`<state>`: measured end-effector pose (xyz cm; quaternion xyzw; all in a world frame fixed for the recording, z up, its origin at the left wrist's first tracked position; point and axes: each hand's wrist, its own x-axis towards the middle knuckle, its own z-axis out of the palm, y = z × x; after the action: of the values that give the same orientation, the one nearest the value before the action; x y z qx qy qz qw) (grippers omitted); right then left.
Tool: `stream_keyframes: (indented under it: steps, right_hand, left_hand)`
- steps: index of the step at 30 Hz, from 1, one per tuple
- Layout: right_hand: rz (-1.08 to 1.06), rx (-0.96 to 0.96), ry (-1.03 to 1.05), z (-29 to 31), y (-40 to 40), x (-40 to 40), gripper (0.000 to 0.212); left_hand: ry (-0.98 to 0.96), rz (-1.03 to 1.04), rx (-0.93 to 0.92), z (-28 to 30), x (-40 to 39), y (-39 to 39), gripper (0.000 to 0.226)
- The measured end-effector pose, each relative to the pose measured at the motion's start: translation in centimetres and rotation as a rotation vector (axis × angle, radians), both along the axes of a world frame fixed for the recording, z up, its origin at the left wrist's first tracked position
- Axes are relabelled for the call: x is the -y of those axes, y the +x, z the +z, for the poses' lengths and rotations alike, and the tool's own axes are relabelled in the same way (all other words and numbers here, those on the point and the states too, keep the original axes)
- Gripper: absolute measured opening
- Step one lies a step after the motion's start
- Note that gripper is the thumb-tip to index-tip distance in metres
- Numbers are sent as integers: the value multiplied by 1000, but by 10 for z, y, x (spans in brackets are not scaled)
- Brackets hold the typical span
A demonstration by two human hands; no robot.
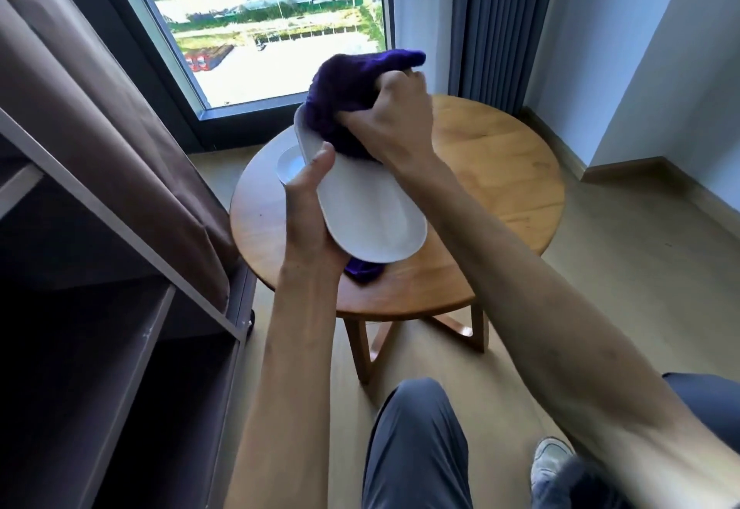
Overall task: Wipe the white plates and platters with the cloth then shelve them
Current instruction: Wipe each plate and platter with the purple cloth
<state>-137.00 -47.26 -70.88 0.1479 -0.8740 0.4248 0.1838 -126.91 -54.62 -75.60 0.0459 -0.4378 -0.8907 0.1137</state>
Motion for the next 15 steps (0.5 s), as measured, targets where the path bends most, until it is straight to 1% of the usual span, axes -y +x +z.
stream_keyframes:
  steps: [1,2,4,5,6,7,9,10,12,14,15]
  right_hand:
    - [-49,-1,50,-1,-4,-2,43]
    - [-51,20,30,-3,-8,-4,48]
    - [30,144,-159,-7,-11,-10,57]
    - [54,211,-227,-8,-11,-13,66]
    - [55,243,-199,-8,-13,-16,73]
    - [34,242,-87,-6,-15,-19,75]
    - [-51,170,257,2,-20,-24,68]
    - [-86,134,363,7,-20,-26,69]
    - [-122,81,405,14,-22,-25,76]
    - [-140,45,353,12,-21,-24,91]
    - [-126,35,292,8,-20,-24,95]
  left_hand:
    - [5,10,7,1,1,0,32]
    - [-3,25,21,1,3,-1,32]
    - [-44,43,72,0,7,-2,38]
    - [-66,45,101,-3,10,-3,42]
    - [-89,43,129,-6,13,-3,44]
    - [-113,36,154,-10,18,-2,45]
    - [-161,9,177,-14,24,1,47]
    - [-187,2,180,-16,26,2,48]
    - [-224,18,184,-16,29,3,49]
    - [-213,9,188,-12,31,3,47]
    - [-220,-1,192,-9,32,3,47]
